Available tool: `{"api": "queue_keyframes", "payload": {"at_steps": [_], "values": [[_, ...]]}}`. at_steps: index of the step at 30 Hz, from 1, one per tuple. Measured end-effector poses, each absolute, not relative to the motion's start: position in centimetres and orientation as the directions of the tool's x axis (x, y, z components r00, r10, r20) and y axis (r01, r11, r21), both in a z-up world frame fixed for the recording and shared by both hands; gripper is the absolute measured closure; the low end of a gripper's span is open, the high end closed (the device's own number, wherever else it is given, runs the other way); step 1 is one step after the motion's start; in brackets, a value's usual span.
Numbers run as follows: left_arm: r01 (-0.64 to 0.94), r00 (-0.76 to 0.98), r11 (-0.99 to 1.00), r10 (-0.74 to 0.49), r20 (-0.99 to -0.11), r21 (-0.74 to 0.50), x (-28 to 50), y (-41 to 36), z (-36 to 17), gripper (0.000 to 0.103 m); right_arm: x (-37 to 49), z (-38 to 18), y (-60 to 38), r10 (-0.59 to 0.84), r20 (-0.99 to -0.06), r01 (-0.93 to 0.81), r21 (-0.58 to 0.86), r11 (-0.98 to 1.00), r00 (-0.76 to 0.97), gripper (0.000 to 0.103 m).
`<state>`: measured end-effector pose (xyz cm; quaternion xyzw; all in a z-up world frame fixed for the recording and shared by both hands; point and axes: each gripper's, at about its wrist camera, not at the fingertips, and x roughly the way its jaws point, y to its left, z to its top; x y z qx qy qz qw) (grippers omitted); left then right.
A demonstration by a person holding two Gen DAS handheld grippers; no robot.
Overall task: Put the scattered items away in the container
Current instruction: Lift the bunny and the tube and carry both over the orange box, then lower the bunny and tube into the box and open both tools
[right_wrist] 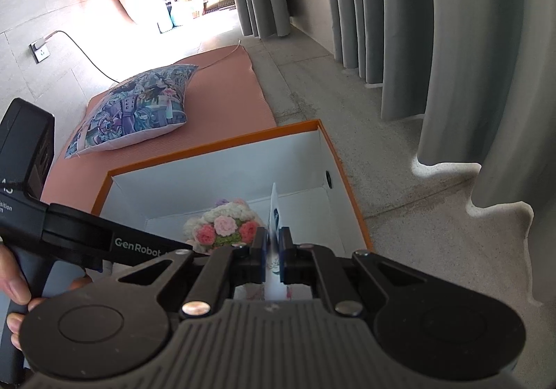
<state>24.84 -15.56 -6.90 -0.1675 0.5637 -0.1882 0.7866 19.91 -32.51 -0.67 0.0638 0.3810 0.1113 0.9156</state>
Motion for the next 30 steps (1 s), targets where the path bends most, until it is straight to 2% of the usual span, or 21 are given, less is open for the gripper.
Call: {"api": "queue_keyframes", "payload": {"at_steps": [13,16,22,30], "values": [[0.088,0.257,0.915,-0.403,-0.878,-0.394,24.9,-17.0,-9.0,0.061,20.1,-2.5,-31.5,0.247,-0.760,-0.149,0.198,0.969,0.601,0.096],[0.099,0.234,0.915,-0.404,-0.884,-0.391,25.2,-17.1,-9.4,0.057,20.2,-2.6,-31.2,0.238,-0.778,-0.152,0.184,0.971,0.581,0.096],[0.089,0.204,0.904,-0.427,-0.881,-0.418,25.6,-16.6,-10.0,0.056,20.3,-3.1,-30.7,0.219,-0.814,-0.169,0.150,0.974,0.538,0.096],[0.119,0.196,0.914,-0.404,-0.893,-0.387,25.4,-17.2,-11.0,0.056,20.3,-3.0,-30.2,0.222,-0.824,-0.196,0.138,0.971,0.521,0.095]]}}
